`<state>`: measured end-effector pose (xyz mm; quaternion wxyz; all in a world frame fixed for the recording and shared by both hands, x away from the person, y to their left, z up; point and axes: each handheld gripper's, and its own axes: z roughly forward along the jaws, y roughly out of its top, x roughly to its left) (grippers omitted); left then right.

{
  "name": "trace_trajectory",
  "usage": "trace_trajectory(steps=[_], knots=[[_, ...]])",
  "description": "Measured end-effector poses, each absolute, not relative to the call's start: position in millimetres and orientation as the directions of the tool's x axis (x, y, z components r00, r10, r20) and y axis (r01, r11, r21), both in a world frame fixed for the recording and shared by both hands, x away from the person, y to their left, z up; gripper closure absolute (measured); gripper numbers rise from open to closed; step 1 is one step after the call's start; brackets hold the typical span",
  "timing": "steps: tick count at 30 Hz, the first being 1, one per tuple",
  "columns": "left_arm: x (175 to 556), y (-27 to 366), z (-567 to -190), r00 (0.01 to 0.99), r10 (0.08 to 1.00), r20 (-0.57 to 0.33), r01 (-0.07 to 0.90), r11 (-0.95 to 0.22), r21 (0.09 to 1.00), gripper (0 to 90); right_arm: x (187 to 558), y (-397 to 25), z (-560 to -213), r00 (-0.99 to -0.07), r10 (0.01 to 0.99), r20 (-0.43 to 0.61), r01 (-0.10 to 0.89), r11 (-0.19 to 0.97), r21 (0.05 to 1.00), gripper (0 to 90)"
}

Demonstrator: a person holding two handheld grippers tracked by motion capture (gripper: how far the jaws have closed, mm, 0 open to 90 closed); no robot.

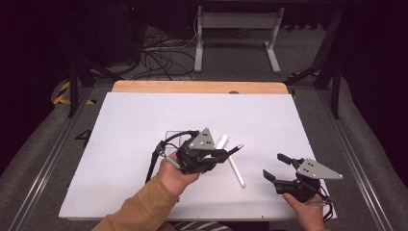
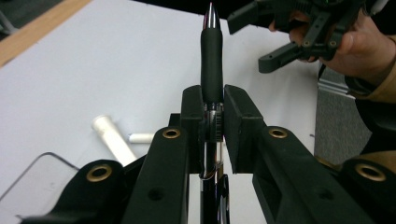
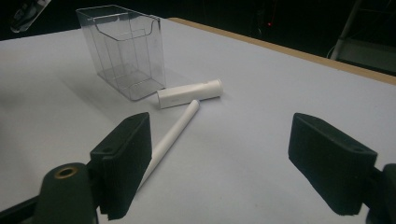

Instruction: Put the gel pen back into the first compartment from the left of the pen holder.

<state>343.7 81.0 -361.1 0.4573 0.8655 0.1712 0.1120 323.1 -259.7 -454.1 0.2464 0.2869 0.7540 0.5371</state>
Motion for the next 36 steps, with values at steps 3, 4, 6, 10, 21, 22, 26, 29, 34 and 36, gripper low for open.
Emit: trace_trajectory(steps=[3, 4, 6, 10, 21, 22, 26, 29, 34, 36], knots=[[346.5, 89.8, -358.1, 0.910, 0.414, 0.033, 0.195, -0.495, 0.847, 79.7, 323.1, -259.8, -454.2, -0.714, 0.698, -0.059, 0.171, 0.256, 0.951, 21.9], [347.6, 92.7, -357.3, 0.908, 0.419, 0.029, 0.196, -0.484, 0.853, 79.7, 323.2, -259.8, -454.3, -0.714, 0.698, -0.059, 0.171, 0.256, 0.951, 21.9], [349.4, 99.0, -355.6, 0.902, 0.431, 0.021, 0.200, -0.461, 0.865, 79.7, 323.3, -259.6, -454.4, -0.715, 0.697, -0.061, 0.170, 0.257, 0.951, 21.9], [352.5, 110.7, -353.2, 0.891, 0.453, 0.017, 0.198, -0.423, 0.884, 79.7, 323.4, -259.6, -454.6, -0.715, 0.697, -0.058, 0.171, 0.256, 0.951, 21.9], [362.7, 140.4, -351.1, 0.856, 0.517, 0.000, 0.202, -0.335, 0.920, 79.6, 323.4, -260.0, -454.8, -0.716, 0.696, -0.055, 0.172, 0.252, 0.952, 21.9], [363.9, 142.9, -351.3, 0.853, 0.522, -0.005, 0.206, -0.327, 0.922, 79.7, 323.4, -259.9, -454.8, -0.716, 0.696, -0.056, 0.172, 0.253, 0.952, 21.9], [368.8, 152.6, -352.6, 0.840, 0.543, -0.010, 0.205, -0.301, 0.931, 79.6, 323.3, -259.6, -454.9, -0.716, 0.696, -0.059, 0.171, 0.256, 0.952, 22.0], [372.4, 160.3, -353.7, 0.829, 0.559, -0.023, 0.212, -0.276, 0.938, 79.6, 323.4, -259.7, -454.9, -0.716, 0.695, -0.058, 0.171, 0.256, 0.952, 21.9], [379.5, 172.4, -356.5, 0.813, 0.580, -0.057, 0.233, -0.234, 0.944, 79.6, 323.2, -259.2, -455.1, -0.716, 0.695, -0.055, 0.174, 0.255, 0.951, 21.9], [381.2, 176.2, -357.4, 0.805, 0.590, -0.059, 0.232, -0.222, 0.947, 79.6, 323.1, -259.3, -455.1, -0.717, 0.695, -0.057, 0.173, 0.256, 0.951, 21.9]])
